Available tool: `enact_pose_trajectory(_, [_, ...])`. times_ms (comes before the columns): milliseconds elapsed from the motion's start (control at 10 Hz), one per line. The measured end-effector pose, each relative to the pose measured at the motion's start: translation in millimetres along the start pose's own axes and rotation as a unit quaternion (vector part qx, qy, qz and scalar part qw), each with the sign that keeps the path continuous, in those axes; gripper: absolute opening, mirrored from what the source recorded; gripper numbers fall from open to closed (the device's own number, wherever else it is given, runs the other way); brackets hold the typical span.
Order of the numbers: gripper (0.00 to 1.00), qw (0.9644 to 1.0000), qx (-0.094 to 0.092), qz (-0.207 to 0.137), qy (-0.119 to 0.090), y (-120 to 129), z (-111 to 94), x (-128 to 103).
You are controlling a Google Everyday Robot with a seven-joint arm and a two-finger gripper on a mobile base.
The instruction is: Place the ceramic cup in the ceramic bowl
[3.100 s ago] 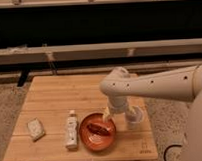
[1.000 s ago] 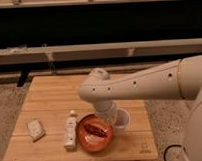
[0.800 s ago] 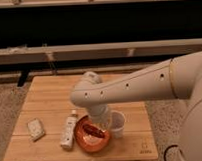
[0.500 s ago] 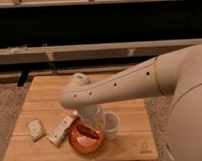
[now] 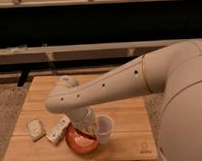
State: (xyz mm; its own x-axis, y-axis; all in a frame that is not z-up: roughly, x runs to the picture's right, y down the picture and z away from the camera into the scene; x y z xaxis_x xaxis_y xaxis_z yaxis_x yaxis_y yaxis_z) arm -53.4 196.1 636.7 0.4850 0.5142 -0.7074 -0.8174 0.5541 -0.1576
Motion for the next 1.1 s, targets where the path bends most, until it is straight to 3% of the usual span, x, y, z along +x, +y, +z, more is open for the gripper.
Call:
enact_pose_trajectory(300, [0.00, 0.9991, 0.011, -0.037, 0.015, 29.1, 3.8, 3.5])
enact_pose_trajectory(700, [0.01, 0.9984, 0.014, -0.049, 0.024, 39.8, 16.9, -0.2])
enact_pose_trajectory(900, [0.10, 0.9985, 0.014, -0.049, 0.023, 34.3, 15.1, 2.7])
enact_pose_trajectory(1100, [0.30, 0.9985, 0.014, -0.046, 0.025, 30.6, 14.2, -2.8])
